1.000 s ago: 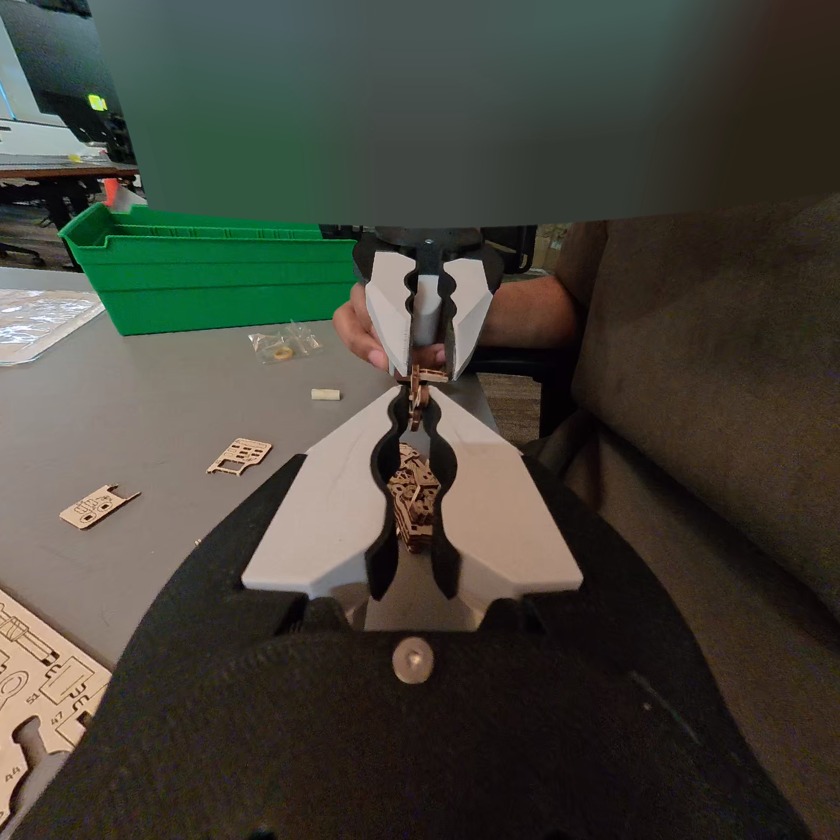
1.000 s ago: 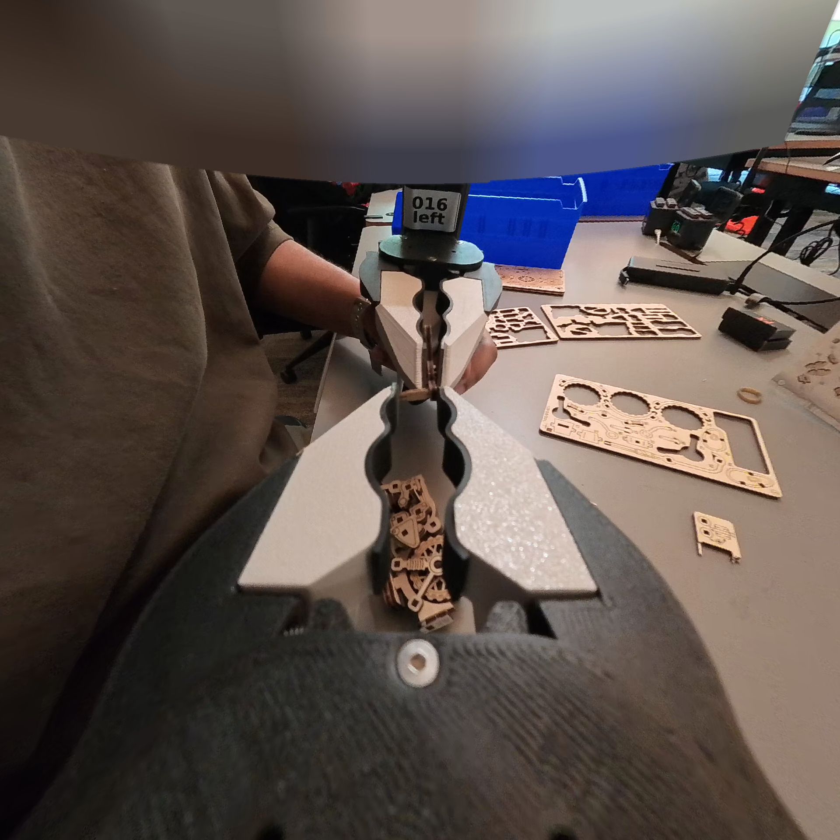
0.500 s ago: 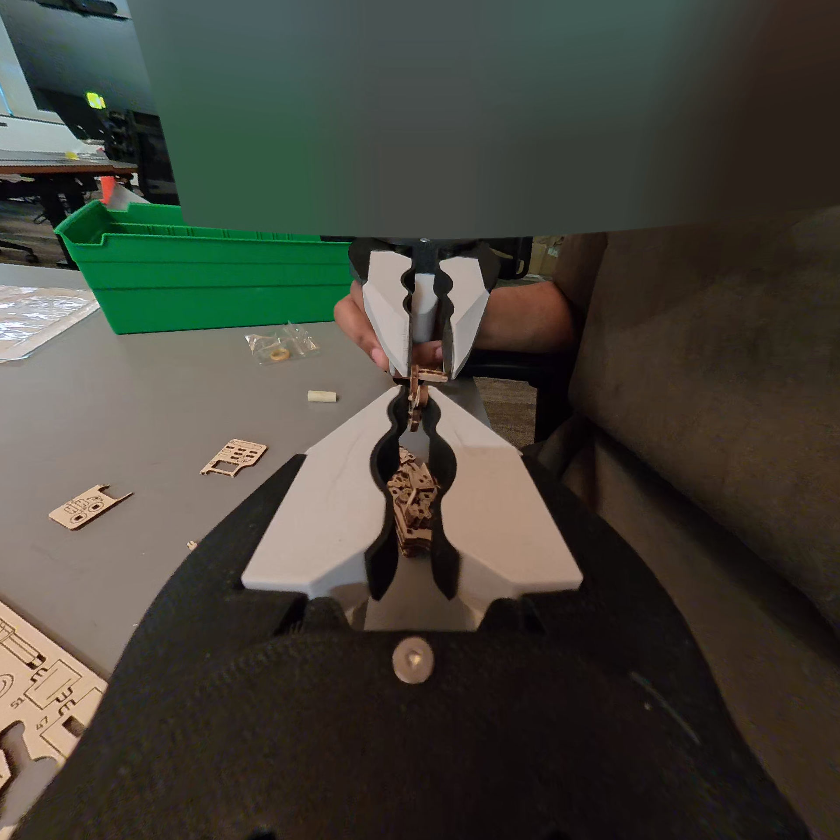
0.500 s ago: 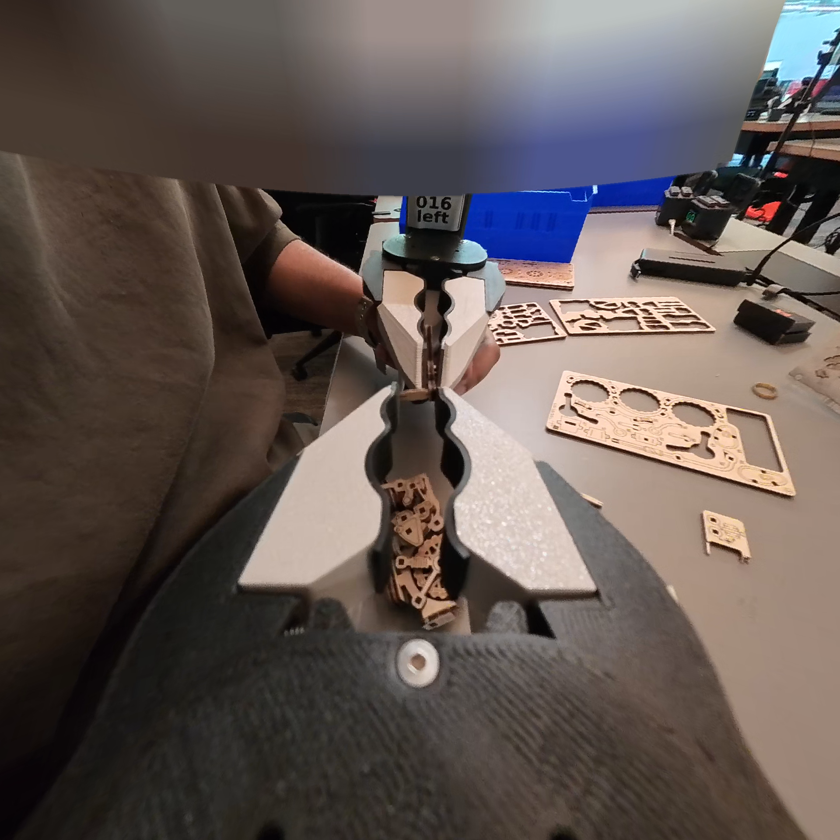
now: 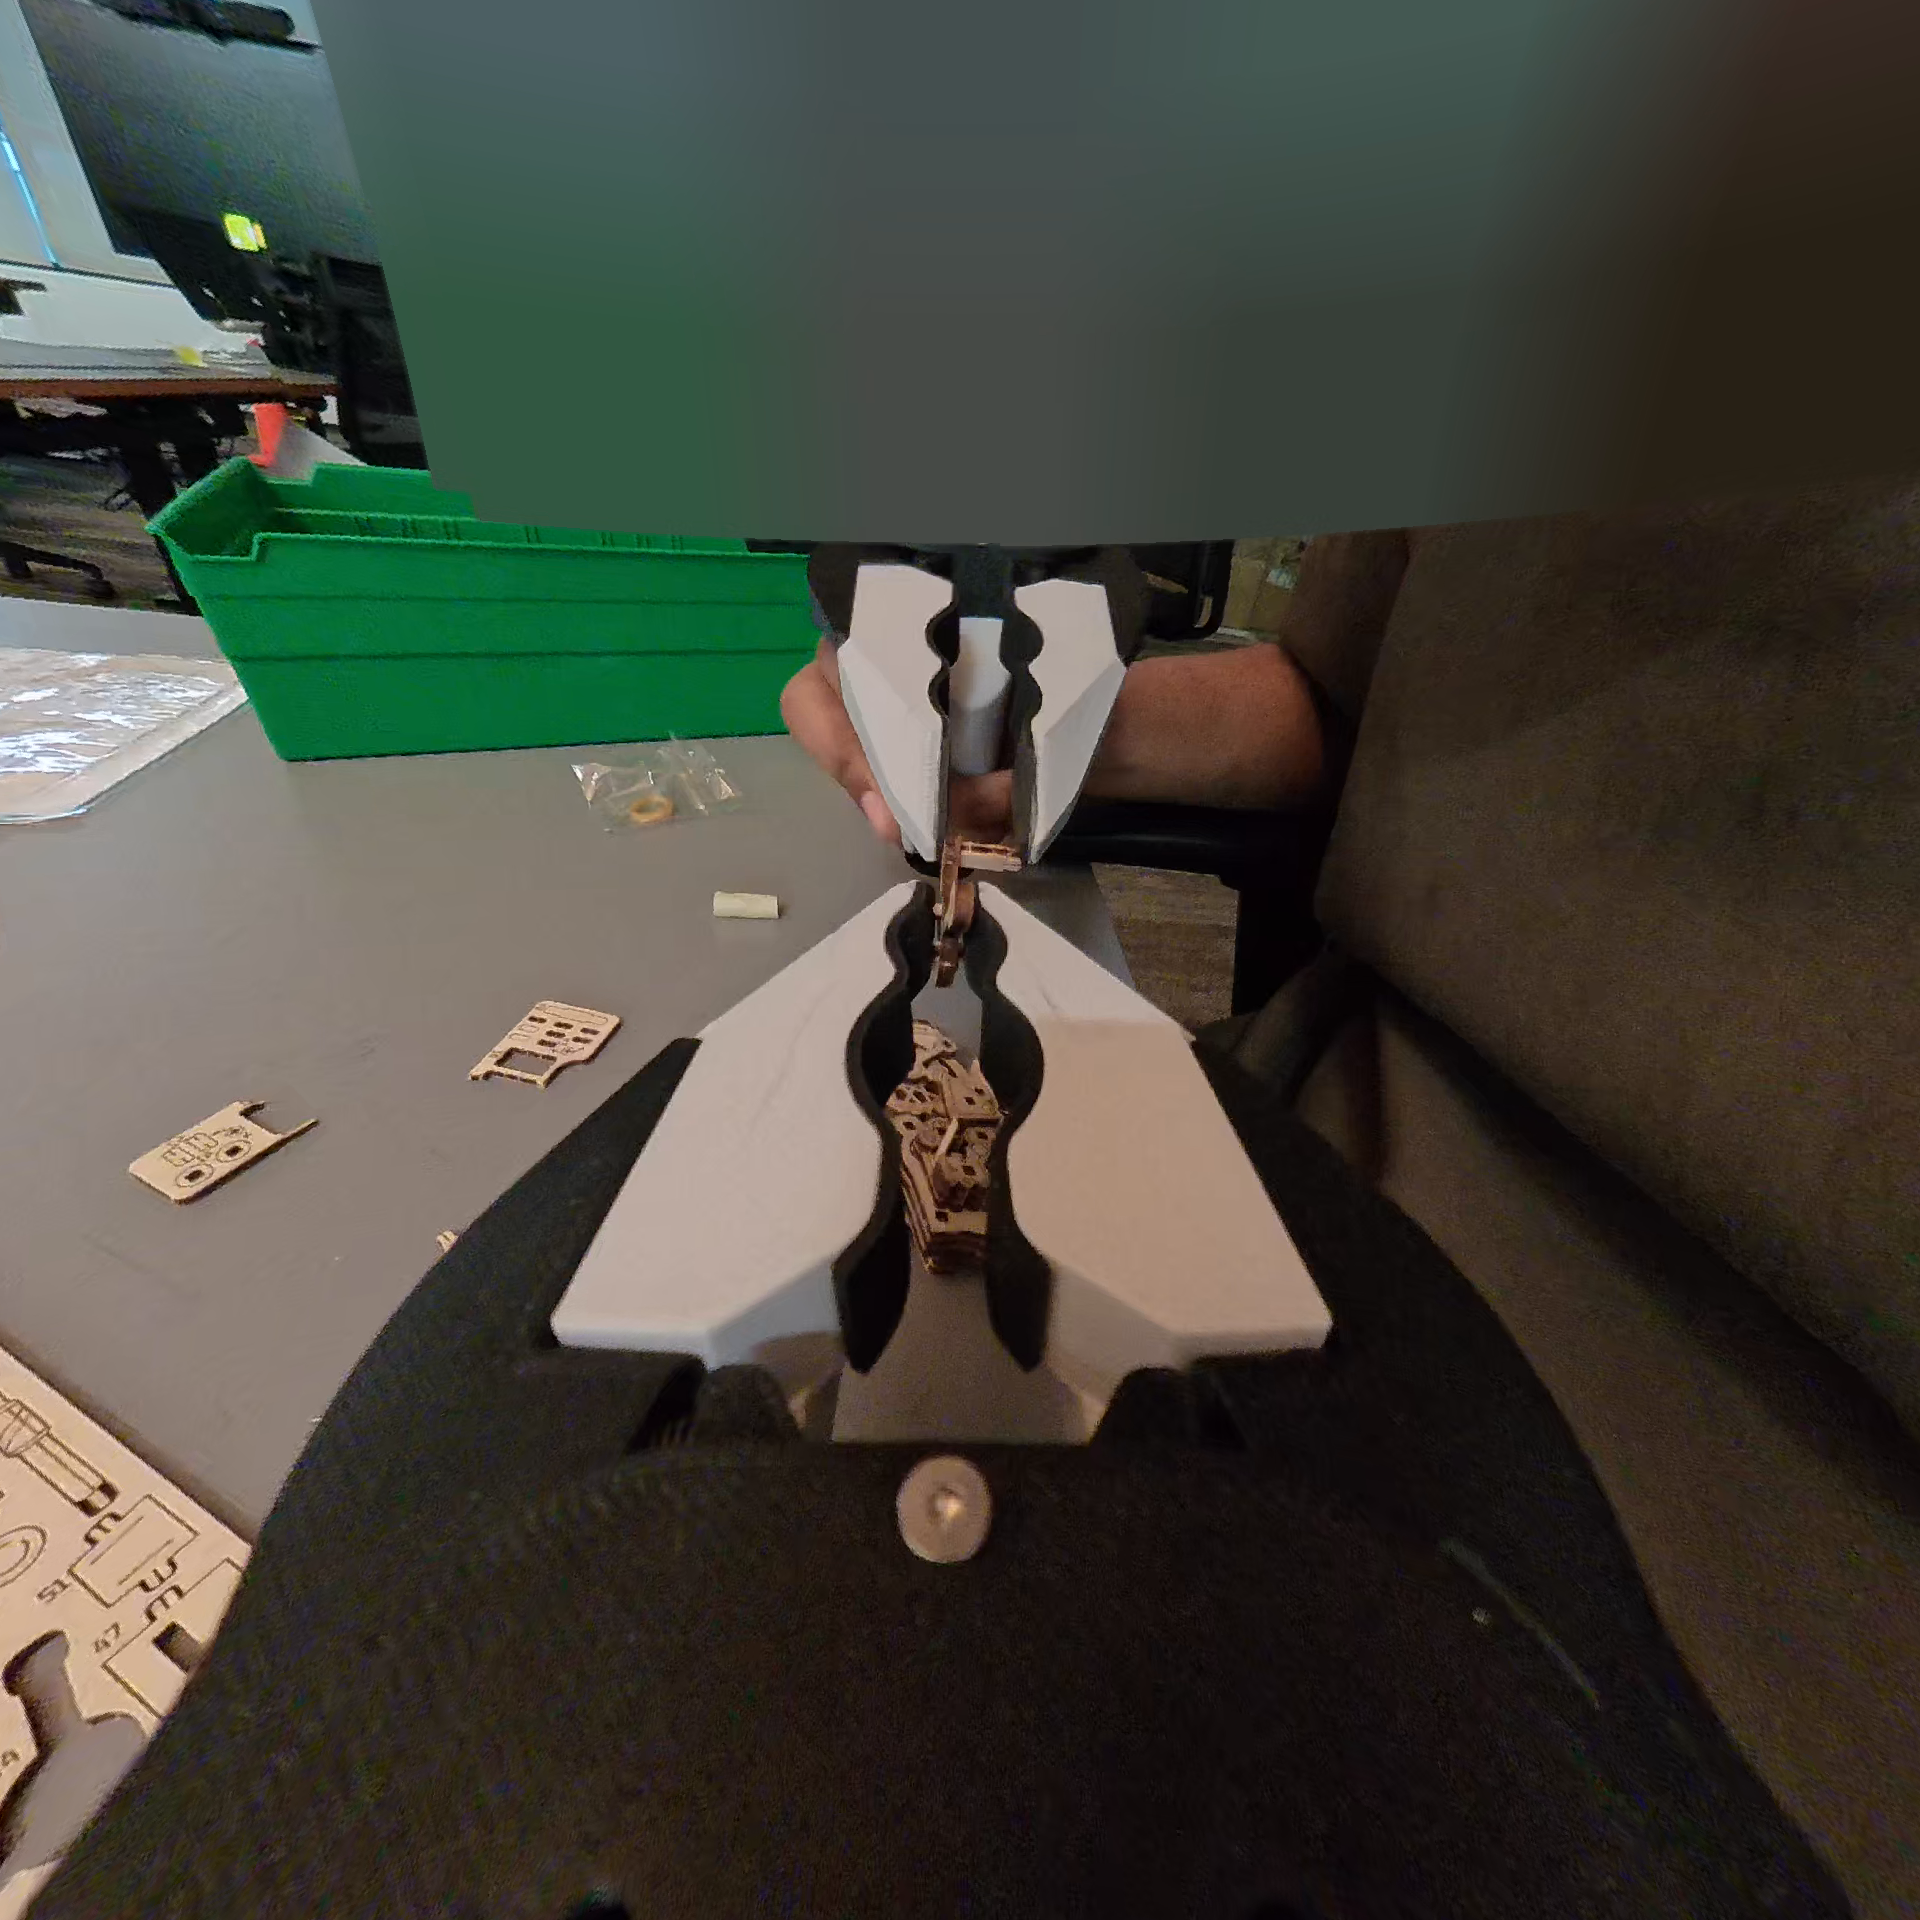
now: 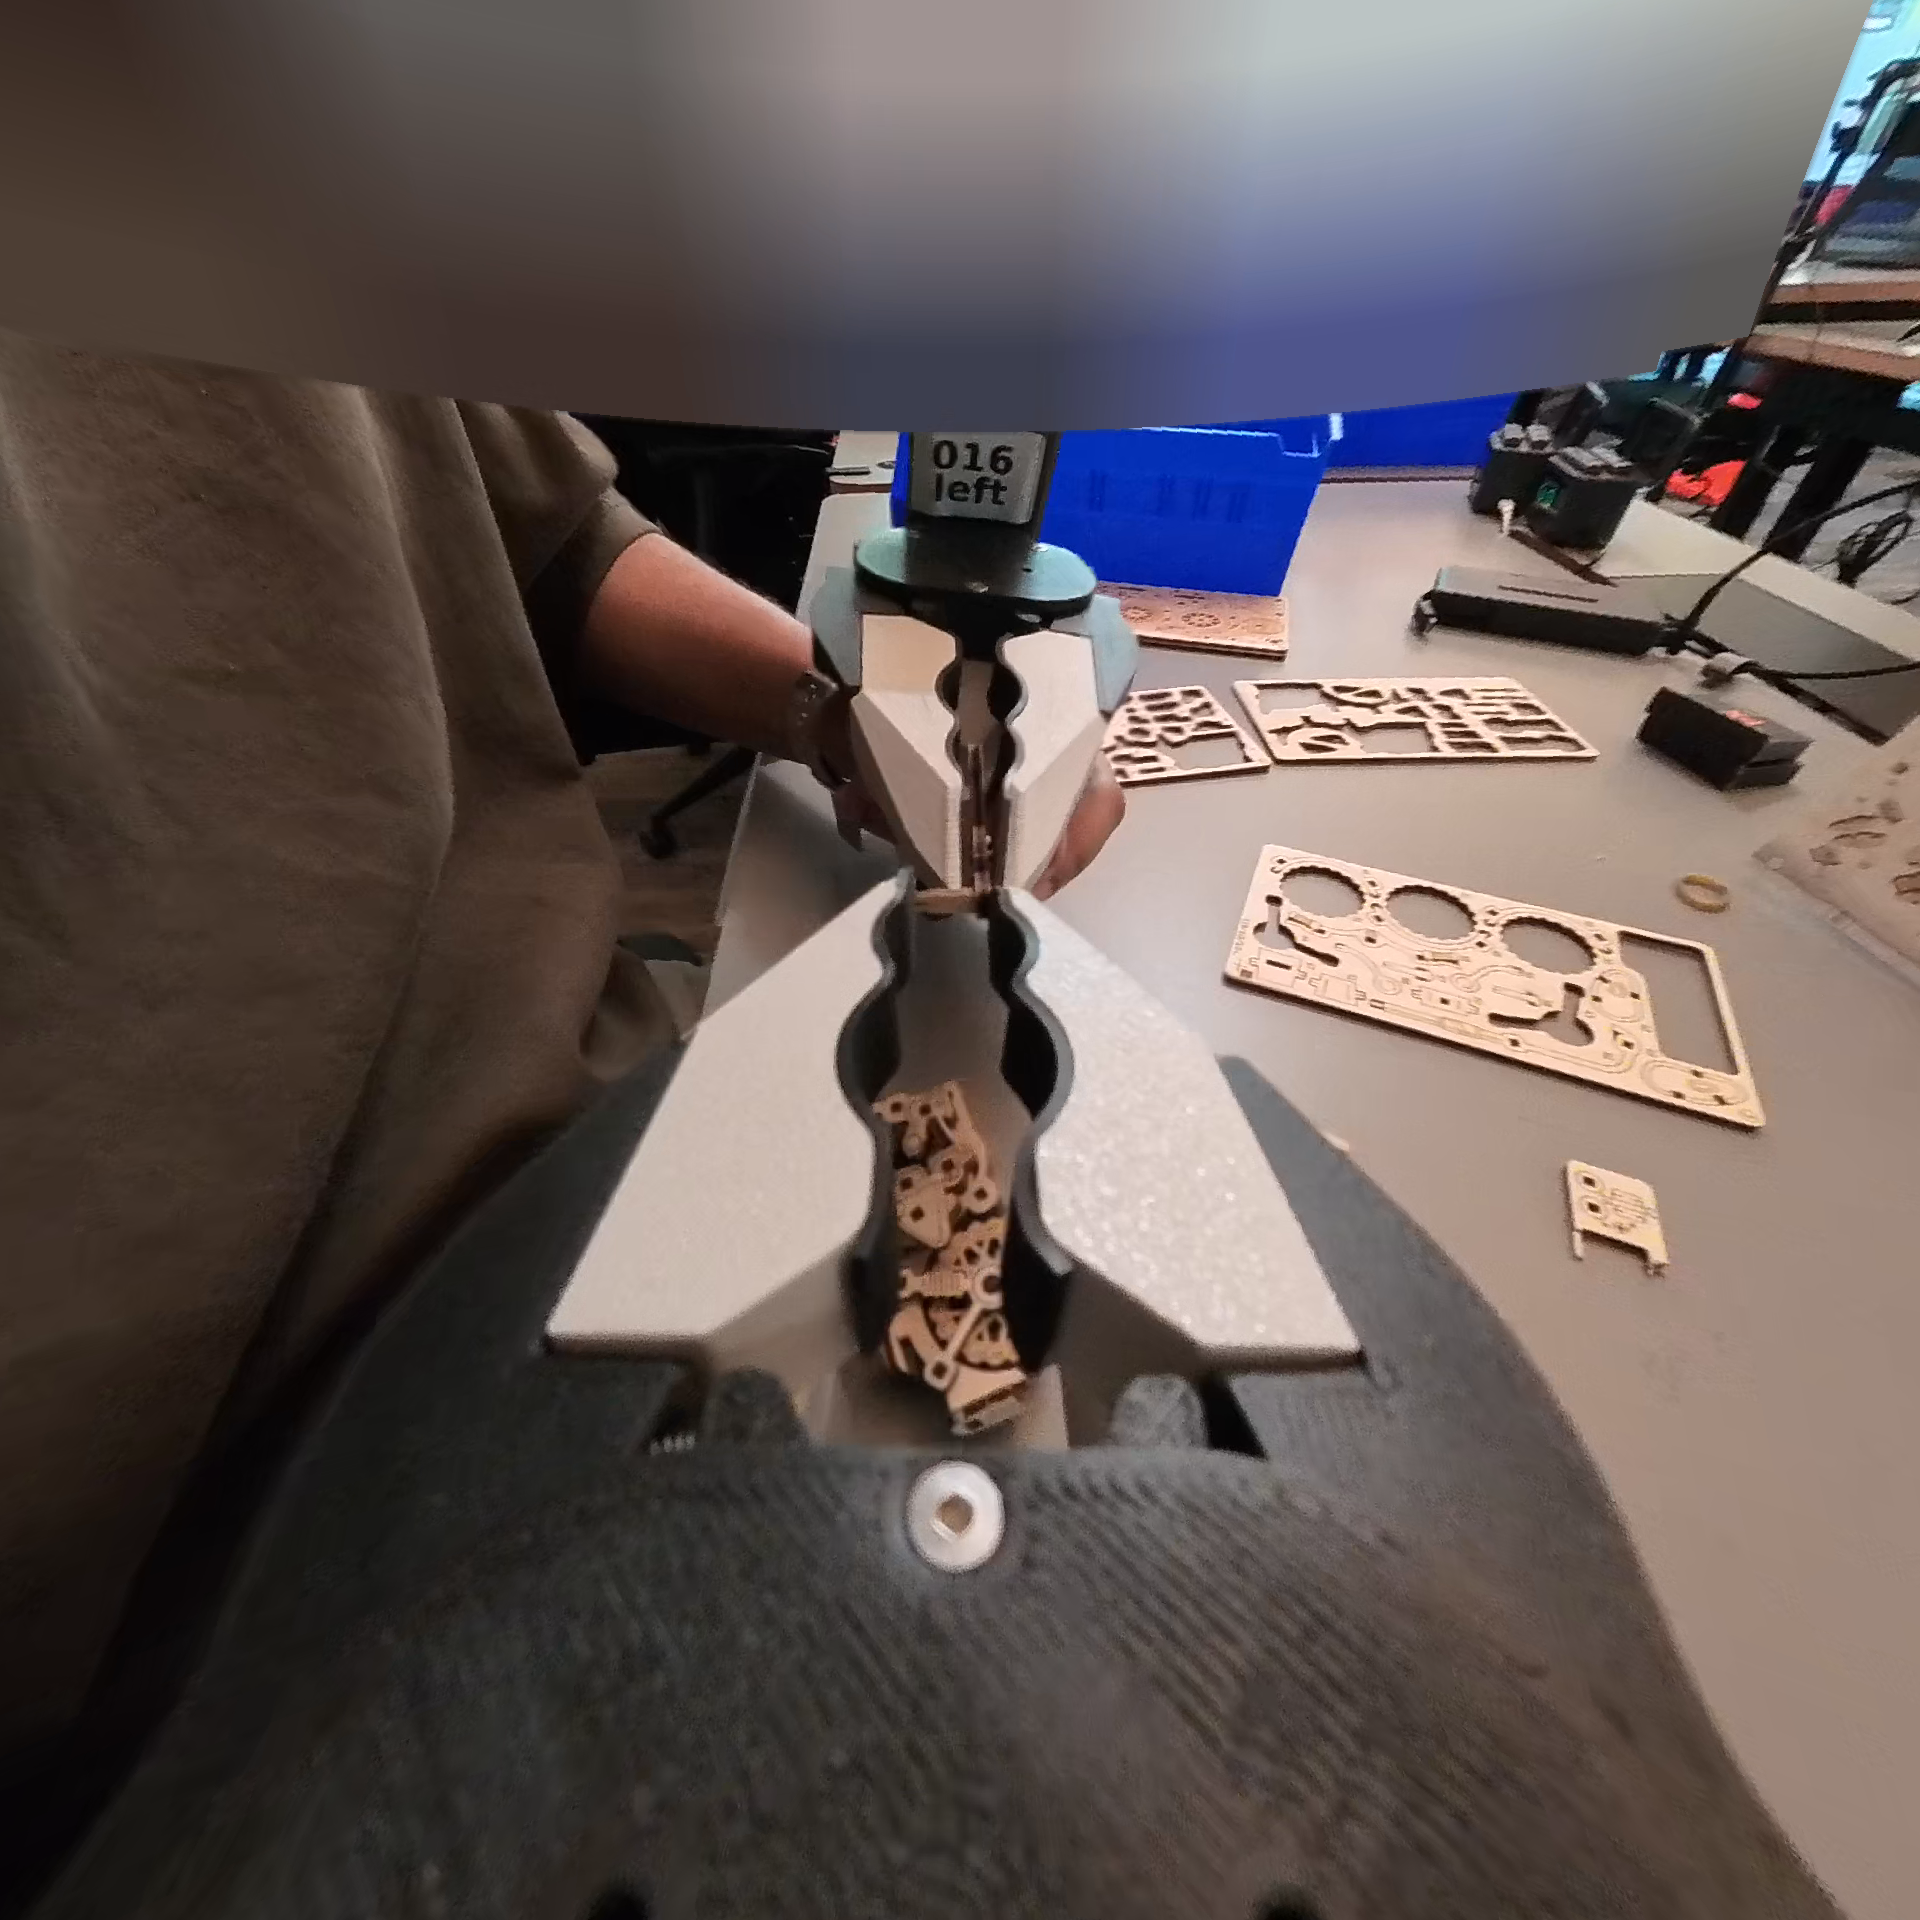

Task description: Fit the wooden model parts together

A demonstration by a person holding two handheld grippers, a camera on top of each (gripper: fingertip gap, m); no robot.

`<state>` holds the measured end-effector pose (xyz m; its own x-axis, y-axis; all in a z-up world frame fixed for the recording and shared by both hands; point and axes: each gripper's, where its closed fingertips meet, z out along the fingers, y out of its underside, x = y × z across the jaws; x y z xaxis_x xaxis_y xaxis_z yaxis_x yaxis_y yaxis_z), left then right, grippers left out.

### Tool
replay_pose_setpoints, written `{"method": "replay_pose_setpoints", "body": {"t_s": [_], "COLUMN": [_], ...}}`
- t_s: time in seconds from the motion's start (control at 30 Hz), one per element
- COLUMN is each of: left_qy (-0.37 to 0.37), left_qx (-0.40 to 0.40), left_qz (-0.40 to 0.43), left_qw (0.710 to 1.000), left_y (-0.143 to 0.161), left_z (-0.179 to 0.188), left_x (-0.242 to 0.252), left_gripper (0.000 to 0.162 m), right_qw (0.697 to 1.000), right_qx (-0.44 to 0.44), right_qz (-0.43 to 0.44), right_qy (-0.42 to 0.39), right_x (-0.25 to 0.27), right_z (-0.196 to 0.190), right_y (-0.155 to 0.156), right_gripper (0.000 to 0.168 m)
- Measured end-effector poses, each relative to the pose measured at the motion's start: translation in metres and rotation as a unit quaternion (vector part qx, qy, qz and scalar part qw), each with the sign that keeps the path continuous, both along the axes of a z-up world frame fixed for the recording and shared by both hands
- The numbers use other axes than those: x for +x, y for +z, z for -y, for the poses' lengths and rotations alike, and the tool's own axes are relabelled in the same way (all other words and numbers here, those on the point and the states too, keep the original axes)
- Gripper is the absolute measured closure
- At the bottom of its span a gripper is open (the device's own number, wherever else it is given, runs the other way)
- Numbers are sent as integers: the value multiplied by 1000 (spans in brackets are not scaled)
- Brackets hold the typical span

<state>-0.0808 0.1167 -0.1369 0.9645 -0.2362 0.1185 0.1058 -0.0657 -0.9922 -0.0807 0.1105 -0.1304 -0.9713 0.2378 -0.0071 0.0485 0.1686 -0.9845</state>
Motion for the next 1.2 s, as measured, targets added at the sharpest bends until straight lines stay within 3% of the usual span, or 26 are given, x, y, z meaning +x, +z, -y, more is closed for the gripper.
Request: {"method": "replay_pose_setpoints", "body": {"t_s": [0.57, 1.2], "left_qy": [6, 1], "left_qx": [0, 0], "left_qz": [15, -5], "left_qw": [1000, 1000], "left_y": [0, -1], "left_z": [2, 0], "left_x": [-8, -1], "left_gripper": [161, 161], "right_qw": [999, 1000], "right_qx": [-8, 4], "right_qz": [-25, -27], "right_qy": [-22, -11], "right_x": [-3, 0], "right_z": [0, 0], "right_y": [-1, -2], "right_gripper": [147, 155]}}
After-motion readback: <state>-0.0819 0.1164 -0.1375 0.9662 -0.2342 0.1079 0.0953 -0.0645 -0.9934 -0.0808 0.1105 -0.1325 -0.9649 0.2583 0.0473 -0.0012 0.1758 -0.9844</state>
